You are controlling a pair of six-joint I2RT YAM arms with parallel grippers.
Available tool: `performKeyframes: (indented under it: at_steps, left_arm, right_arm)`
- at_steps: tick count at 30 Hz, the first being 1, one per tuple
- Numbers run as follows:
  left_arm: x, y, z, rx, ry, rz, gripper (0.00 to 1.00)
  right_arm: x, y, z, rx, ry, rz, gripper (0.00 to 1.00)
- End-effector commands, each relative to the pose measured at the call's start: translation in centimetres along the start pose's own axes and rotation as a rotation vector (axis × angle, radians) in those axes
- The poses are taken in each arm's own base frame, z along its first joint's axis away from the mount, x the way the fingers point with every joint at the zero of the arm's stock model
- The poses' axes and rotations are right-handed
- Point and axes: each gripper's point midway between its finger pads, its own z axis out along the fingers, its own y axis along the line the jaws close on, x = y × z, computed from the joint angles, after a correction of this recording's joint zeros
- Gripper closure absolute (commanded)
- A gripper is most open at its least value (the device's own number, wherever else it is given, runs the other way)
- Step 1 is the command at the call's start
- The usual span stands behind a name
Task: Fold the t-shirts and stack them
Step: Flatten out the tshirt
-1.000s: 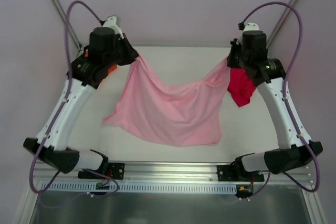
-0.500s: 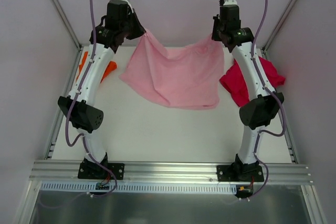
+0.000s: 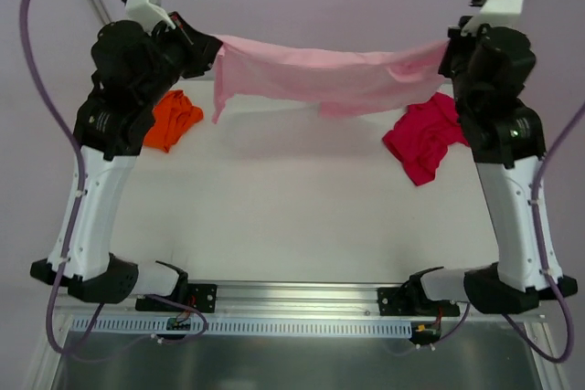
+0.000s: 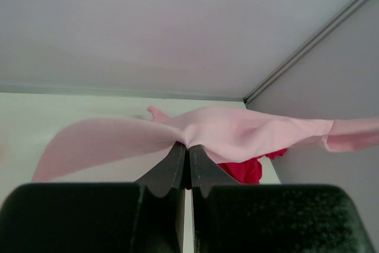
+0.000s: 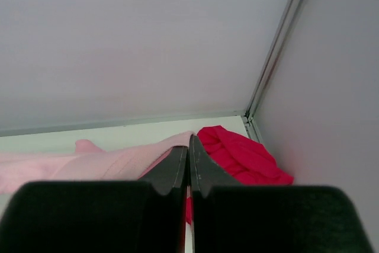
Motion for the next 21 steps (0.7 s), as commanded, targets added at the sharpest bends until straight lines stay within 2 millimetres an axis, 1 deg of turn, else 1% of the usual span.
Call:
performKeyframes:
  at_steps: [1,2,3,4,5,6,7,8,9,10,12,13,15,16,17,19,20,21]
  left_arm:
    - [0.3,0.0,-3.5,0.023,-0.036,0.011,1.00]
    - [0.7,0.2,-4.1,0.018,-0.029,0.000,1.00]
    - [1.5,0.4,-4.6,0.022,-0.011,-0.002,1.00]
    - [2.7,1.0,-5.7,0.007,0.015,-0.007,1.00]
    - [3.3,1.4,-6.3,-0.004,0.028,-0.008,1.00]
    - [3.9,1.8,-6.8,-0.012,0.038,-0.008,1.00]
    - [4.9,2.5,-7.7,-0.032,0.055,-0.010,1.00]
    - [5.4,2.7,-8.2,-0.035,0.062,-0.019,1.00]
    - [5.9,2.9,-8.4,-0.039,0.079,-0.025,1.00]
    - [6.4,3.0,-8.9,-0.038,0.092,-0.030,1.00]
    - [7.2,3.4,-9.2,-0.046,0.114,-0.033,1.00]
    - [7.7,3.6,-9.5,-0.050,0.121,-0.033,1.00]
    - [8.5,4.0,-9.8,-0.065,0.148,-0.030,1.00]
    - [8.9,4.0,-9.8,-0.059,0.163,-0.030,1.00]
    - [9.3,3.6,-9.9,-0.036,0.183,-0.044,1.00]
    - [10.2,3.6,-10.1,-0.027,0.208,-0.058,1.00]
    - [10.4,3.5,-10.2,-0.025,0.215,-0.071,1.00]
    - [10.8,3.5,-10.3,-0.020,0.225,-0.079,1.00]
  right_arm:
    - [-0.2,-1.7,-4.2,-0.011,-0.024,0.063,0.99]
    - [0.4,-1.4,-5.0,-0.039,-0.011,0.079,0.99]
    - [1.6,-1.3,-5.9,-0.059,0.025,0.079,0.99]
    - [2.5,-1.0,-7.4,-0.104,0.040,0.110,0.99]
    - [3.3,-0.7,-8.3,-0.135,0.062,0.118,0.99]
    - [4.8,-0.4,-9.4,-0.170,0.113,0.112,0.99]
    - [5.8,0.0,-11.0,-0.226,0.135,0.121,0.99]
    - [6.6,0.1,-11.8,-0.243,0.158,0.145,0.99]
    - [7.8,0.1,-12.7,-0.257,0.199,0.145,0.99]
    - [8.4,0.6,-13.8,-0.304,0.216,0.158,0.99]
    - [9.6,1.4,-15.2,-0.366,0.273,0.180,0.99]
    - [9.9,2.5,-16.0,-0.438,0.298,0.189,0.99]
    - [10.9,3.1,-16.6,-0.465,0.354,0.199,0.99]
    - [11.2,3.9,-17.1,-0.515,0.373,0.204,0.99]
    - [12.1,4.2,-17.2,-0.525,0.395,0.204,0.99]
    - [13.2,4.7,-17.4,-0.548,0.425,0.208,0.99]
    - [13.9,4.9,-17.4,-0.552,0.442,0.207,0.99]
    - [15.3,4.9,-17.5,-0.548,0.472,0.199,0.99]
